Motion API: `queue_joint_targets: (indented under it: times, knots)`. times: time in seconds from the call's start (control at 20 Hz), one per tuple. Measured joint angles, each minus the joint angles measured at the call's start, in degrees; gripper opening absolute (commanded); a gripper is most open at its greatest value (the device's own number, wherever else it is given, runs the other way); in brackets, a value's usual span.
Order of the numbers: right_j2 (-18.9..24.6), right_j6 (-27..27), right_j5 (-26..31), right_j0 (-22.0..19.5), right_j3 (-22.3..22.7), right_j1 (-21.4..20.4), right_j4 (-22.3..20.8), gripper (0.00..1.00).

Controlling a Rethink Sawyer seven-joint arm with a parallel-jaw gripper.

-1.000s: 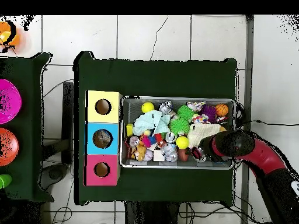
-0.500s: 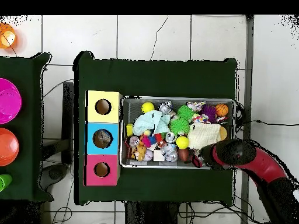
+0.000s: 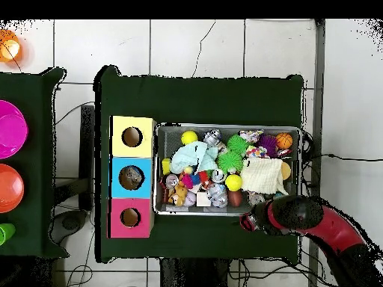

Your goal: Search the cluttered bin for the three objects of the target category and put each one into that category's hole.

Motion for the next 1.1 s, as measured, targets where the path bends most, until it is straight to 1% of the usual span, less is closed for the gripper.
queue_joint_targets:
  times: [0.1,0.35,0.55,0.75,0.95,1.1]
  knots:
    - [-0.04,0.0,-2.05,-0.08,1.67,-0.32,0.52,1.0]
    - [-0.54,0.0,-4.18,-0.04,3.49,0.37,0.54,1.0]
    - [-1.79,0.0,-8.08,-0.05,3.82,3.42,0.54,1.0]
    - [-2.52,0.0,-10.36,-0.04,4.0,5.34,0.55,1.0]
    - [-3.09,0.0,-10.69,0.12,4.09,6.22,0.55,1.0]
    - [-3.35,0.0,-10.69,0.59,4.1,6.11,0.59,1.0]
